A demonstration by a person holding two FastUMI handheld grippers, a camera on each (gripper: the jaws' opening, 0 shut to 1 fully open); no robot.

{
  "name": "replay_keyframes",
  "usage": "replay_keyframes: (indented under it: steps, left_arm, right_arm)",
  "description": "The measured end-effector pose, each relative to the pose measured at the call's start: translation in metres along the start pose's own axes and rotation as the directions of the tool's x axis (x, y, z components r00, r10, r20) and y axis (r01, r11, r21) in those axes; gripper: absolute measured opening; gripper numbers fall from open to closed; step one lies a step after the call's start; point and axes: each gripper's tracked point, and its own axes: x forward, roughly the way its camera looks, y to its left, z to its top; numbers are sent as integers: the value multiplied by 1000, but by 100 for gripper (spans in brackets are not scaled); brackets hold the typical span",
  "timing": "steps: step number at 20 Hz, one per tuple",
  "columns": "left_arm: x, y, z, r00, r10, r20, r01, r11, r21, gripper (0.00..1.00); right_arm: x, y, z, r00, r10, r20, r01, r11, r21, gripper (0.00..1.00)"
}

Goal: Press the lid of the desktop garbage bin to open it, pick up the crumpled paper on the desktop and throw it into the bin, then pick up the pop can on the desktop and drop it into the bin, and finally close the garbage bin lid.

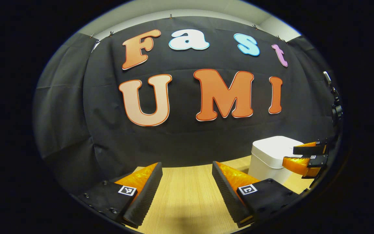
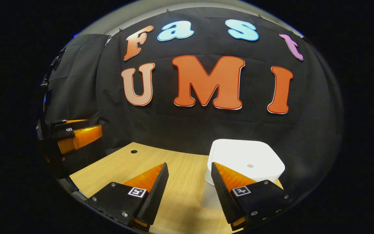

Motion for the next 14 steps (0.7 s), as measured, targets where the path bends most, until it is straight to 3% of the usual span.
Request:
replay_keyframes:
  steps: [14]
  left_arm:
    - [1, 10, 5, 997, 2, 72, -3, 1000, 14, 97]
  right_arm:
    - [4, 17, -3, 1000, -1, 9, 1, 1000, -12, 87]
